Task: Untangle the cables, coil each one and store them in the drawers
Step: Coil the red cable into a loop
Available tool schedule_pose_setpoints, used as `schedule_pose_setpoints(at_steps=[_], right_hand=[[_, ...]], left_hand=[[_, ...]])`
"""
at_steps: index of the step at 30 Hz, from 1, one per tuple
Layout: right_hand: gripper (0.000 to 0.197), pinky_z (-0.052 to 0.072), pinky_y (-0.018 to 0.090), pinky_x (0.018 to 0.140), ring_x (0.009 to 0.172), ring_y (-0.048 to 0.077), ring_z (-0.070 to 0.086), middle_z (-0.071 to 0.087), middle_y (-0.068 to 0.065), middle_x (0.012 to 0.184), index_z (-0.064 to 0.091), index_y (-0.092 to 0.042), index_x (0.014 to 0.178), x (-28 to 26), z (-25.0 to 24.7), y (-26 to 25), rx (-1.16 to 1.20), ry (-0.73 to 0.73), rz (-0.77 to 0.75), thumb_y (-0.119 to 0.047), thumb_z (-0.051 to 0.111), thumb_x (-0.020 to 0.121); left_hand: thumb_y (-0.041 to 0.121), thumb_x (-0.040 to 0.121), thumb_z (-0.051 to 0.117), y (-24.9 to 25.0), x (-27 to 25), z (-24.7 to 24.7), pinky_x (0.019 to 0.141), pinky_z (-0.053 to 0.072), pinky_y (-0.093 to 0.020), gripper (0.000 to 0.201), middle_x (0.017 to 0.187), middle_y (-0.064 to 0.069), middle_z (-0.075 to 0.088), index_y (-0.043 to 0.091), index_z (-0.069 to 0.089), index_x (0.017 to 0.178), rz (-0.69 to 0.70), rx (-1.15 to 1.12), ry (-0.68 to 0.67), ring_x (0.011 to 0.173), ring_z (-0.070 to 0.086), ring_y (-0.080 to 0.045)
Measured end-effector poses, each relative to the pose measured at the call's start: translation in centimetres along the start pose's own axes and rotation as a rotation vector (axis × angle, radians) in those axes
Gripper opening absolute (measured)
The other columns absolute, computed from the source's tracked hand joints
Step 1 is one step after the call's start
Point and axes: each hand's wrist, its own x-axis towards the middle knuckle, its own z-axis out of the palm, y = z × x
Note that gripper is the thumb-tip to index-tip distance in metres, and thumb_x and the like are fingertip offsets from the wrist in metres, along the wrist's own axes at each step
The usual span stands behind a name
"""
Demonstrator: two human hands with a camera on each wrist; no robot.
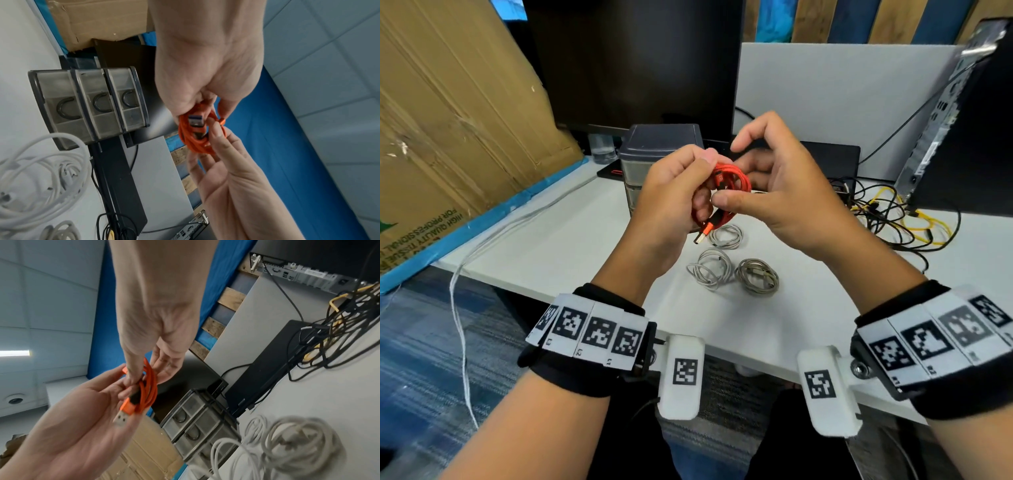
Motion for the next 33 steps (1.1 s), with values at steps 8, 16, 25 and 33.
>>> schedule_pose_setpoints(at_steps=[8,16,25,33], right_hand=[[0.058,0.062,0.051,0.080,0.082,0.040,0.067,0.067,0.018,0.082,0.047,-0.020,0.118,-0.1,-1.8,-0.6,-0.128,-0.273,0.125,-0.004,0.085,0.079],[0.055,0.061,0.052,0.077,0.078,0.032,0.068,0.063,0.005,0.077,0.048,-0.018,0.116,0.7,-1.6,-0.7,-0.259,-0.429,0.162,-0.001,0.084,0.078],[0.037,0.057,0.049,0.068,0.071,0.036,0.063,0.066,0.009,0.080,0.050,-0.023,0.108,0.9,-1.2,0.3,-0.310,-0.147,0.112,-0.007,0.074,0.086],[0.021,0.043,0.029,0.051,0.061,0.018,0.047,0.059,0.003,0.074,0.050,-0.024,0.107,1.0,-0.2,0.3,-0.486,0.027,0.091,-0.013,0.059,0.091]], left_hand=[[0.005,0.097,0.065,0.6,-0.1,-2.6,0.088,0.062,-0.043,0.017,0.105,-0.019,0.074,0.004,0.070,0.113,-0.024,0.281,-0.330,0.099,0.074,-0.031],[0.007,0.088,0.078,1.0,0.0,-2.6,0.070,0.064,-0.031,0.012,0.083,-0.008,0.076,0.006,0.072,0.099,-0.046,0.521,-0.359,0.076,0.077,-0.018],[0.005,0.087,0.078,0.2,0.4,-2.5,0.065,0.063,-0.030,0.024,0.089,-0.017,0.073,0.004,0.061,0.104,0.051,0.421,-0.148,0.077,0.078,-0.021],[0.009,0.088,0.077,0.5,1.0,-1.6,0.064,0.064,-0.031,0.022,0.086,-0.009,0.074,0.003,0.062,0.103,0.127,0.405,-0.120,0.078,0.078,-0.017]])
